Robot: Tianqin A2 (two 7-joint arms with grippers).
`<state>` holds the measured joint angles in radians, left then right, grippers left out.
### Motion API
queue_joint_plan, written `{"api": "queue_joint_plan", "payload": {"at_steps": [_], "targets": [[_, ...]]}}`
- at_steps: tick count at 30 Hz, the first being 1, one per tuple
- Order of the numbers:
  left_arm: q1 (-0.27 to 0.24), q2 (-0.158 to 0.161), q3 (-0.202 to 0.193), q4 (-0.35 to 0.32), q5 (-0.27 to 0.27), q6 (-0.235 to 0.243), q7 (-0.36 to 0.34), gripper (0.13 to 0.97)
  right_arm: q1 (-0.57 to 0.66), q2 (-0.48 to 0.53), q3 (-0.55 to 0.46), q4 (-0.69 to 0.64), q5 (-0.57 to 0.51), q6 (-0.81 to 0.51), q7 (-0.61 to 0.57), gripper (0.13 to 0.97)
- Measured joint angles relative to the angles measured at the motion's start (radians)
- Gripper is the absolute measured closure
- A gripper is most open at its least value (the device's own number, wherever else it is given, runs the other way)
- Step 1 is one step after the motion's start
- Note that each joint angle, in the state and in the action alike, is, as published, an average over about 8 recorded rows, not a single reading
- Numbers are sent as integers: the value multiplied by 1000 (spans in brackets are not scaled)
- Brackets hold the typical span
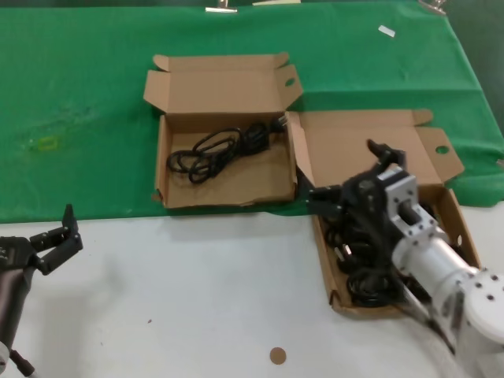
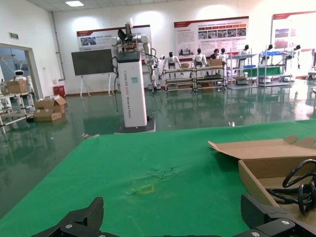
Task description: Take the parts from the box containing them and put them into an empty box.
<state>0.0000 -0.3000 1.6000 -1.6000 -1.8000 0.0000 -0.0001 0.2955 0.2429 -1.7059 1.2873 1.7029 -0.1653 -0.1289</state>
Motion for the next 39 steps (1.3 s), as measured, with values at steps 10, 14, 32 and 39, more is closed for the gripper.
{"api": "queue_joint_plan", "payload": {"at_steps": [10,14,32,39], "targets": [[0,0,0,0,0,0,0,132,-193,37,69,204,63,108,84,129],[0,0,0,0,0,0,0,132,-236,46,85,250,77,132,103,129],[0,0,0,0,0,0,0,132,-245,47,88,260,81,137,107,129],[0,0,0,0,0,0,0,132,-245,47,88,260,81,137,107,129]]}}
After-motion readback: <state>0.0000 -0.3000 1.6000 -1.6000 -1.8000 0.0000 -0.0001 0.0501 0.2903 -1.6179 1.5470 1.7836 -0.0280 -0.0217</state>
